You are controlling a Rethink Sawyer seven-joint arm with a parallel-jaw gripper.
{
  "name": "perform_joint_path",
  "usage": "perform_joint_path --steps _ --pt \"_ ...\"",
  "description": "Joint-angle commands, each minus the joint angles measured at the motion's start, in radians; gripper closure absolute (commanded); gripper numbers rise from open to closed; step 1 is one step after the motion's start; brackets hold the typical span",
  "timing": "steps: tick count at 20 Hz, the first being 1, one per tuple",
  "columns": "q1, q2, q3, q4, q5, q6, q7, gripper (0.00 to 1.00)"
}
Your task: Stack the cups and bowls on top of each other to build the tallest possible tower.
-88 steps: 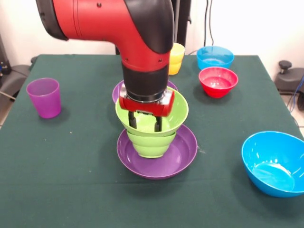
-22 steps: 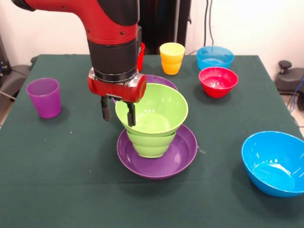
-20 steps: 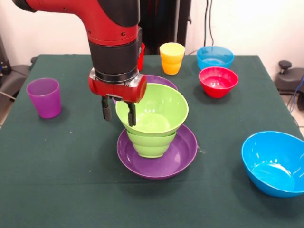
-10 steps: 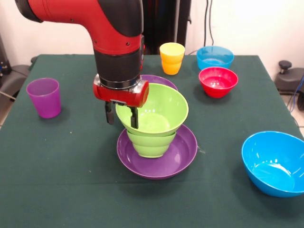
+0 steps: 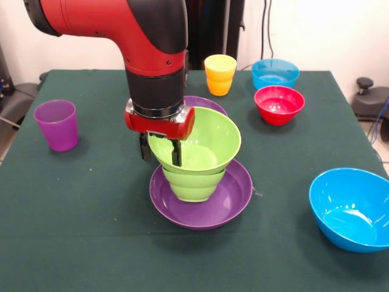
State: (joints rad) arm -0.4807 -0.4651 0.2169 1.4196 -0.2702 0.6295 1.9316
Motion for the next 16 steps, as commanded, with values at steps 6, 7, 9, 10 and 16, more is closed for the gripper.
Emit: perform_joint_path --steps 6,7,9,10,16 --pt "0.037 0.021 0.086 -0.001 -0.053 0.025 -0.104 0.00" --pt "0.038 0.020 0.087 -0.003 -0.053 0.027 -0.105 0.00" --pt "0.038 0.016 0.086 0.001 -0.052 0.025 -0.102 0.00" --pt "0.040 0.011 0.084 0.003 -0.051 0.026 -0.099 0.00" --pt "0.077 0.017 0.058 -0.088 -0.072 0.010 -0.078 0.00"
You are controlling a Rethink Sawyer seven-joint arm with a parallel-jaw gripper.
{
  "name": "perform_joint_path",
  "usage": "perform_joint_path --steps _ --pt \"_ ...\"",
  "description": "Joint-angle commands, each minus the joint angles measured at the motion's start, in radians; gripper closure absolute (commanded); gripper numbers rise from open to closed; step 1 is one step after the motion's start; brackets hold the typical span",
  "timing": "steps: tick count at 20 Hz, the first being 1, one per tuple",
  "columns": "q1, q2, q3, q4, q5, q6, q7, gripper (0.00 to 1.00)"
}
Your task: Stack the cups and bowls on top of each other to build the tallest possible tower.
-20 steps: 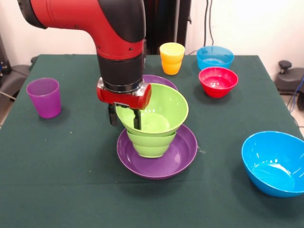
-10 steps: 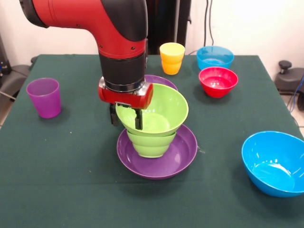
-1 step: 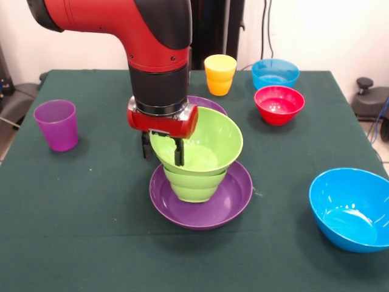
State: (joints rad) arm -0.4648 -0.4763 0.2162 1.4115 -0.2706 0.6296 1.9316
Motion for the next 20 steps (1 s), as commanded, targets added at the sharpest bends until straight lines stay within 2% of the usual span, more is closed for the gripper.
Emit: perform_joint_path --steps 1,3,7,8,13,20 --pt "0.071 0.036 0.052 -0.112 -0.076 0.008 -0.072 0.00" --pt "0.075 0.080 0.059 -0.189 -0.080 0.001 -0.087 0.00" --pt "0.033 0.131 0.120 -0.230 -0.058 -0.035 -0.141 0.00" --pt "0.026 0.138 0.129 -0.235 -0.056 -0.039 -0.149 1.00" --pt "0.013 0.144 0.146 -0.258 -0.059 0.009 -0.188 1.00" --pt "0.008 0.148 0.161 -0.264 -0.061 0.021 -0.186 1.00"
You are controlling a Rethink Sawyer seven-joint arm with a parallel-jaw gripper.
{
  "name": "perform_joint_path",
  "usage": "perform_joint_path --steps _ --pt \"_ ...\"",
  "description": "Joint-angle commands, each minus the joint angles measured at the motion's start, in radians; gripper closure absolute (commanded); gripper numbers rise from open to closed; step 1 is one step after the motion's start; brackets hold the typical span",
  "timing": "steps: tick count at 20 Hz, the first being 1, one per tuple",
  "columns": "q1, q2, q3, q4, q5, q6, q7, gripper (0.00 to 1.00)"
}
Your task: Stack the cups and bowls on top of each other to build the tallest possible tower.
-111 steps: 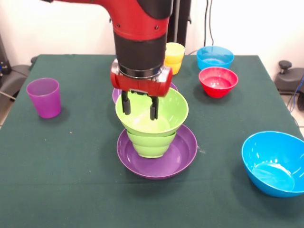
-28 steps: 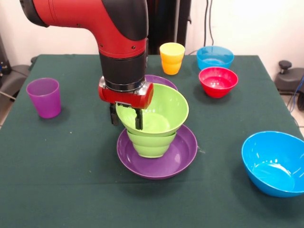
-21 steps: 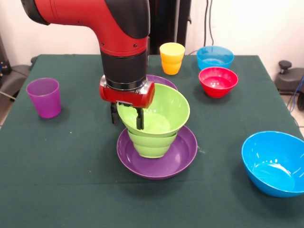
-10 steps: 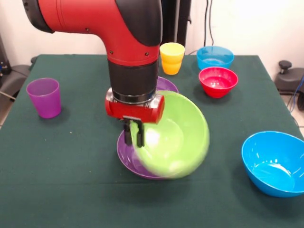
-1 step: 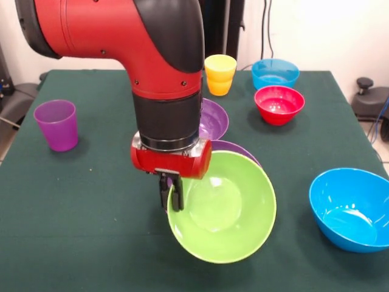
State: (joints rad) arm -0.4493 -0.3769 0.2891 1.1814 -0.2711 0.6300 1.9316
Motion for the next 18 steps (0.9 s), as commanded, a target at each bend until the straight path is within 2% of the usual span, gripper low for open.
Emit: perform_joint_path --steps 1,10,14,18 --pt "-0.007 0.048 0.088 -0.034 -0.061 0.025 -0.185 1.00" --pt "0.000 0.049 0.096 -0.057 -0.054 0.041 -0.170 1.00" --pt "0.013 0.023 0.091 -0.070 -0.047 0.095 -0.163 1.00" --pt "0.006 0.047 0.105 -0.088 -0.050 0.102 -0.184 1.00"
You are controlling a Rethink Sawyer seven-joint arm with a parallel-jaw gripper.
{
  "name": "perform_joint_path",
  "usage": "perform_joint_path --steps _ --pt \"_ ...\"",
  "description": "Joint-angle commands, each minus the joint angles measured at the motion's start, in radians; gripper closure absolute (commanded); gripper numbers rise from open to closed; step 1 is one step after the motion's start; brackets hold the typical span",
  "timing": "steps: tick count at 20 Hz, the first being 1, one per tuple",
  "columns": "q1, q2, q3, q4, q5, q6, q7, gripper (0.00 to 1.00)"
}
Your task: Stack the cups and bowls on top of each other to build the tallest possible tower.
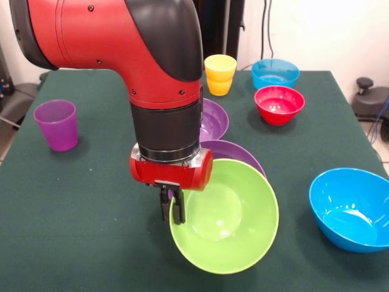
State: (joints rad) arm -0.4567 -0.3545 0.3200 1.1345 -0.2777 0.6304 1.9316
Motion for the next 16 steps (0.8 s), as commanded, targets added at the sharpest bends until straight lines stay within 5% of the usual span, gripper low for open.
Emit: perform_joint_path --steps 1,5,11,16 --pt "0.012 0.021 0.074 -0.036 -0.044 0.103 -0.186 1.00" --pt "-0.004 -0.030 0.079 0.048 -0.022 0.136 -0.181 1.00" --pt "-0.062 -0.340 0.067 0.379 0.044 0.209 -0.156 1.00" --pt "-0.158 -0.418 0.158 0.468 0.081 0.326 -0.285 1.00"
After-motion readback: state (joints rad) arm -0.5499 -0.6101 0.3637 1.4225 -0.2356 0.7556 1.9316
